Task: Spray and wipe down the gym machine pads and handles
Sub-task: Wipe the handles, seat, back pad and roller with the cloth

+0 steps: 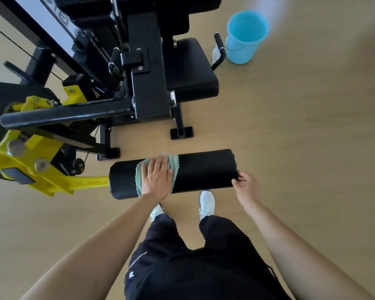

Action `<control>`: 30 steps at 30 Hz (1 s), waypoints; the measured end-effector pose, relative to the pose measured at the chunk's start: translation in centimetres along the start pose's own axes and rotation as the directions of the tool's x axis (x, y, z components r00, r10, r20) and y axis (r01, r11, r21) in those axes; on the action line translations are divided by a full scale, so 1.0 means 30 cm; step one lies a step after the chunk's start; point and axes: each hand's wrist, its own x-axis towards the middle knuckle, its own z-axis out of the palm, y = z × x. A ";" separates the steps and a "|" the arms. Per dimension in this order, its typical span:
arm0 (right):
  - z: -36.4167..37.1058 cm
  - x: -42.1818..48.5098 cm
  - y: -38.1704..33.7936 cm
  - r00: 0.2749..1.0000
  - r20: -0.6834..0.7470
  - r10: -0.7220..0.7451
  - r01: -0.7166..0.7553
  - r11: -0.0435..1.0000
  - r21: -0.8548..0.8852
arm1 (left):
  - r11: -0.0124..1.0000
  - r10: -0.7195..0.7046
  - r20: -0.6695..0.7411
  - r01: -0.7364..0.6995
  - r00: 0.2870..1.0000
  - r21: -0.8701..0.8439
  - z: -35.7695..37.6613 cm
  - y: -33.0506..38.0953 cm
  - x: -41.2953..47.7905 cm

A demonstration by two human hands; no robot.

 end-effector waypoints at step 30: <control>0.093 0.154 -0.164 0.984 -0.177 0.031 -0.051 0.993 -0.108 | 0.988 0.060 0.008 -0.061 0.998 0.143 -0.032 -0.123 -0.027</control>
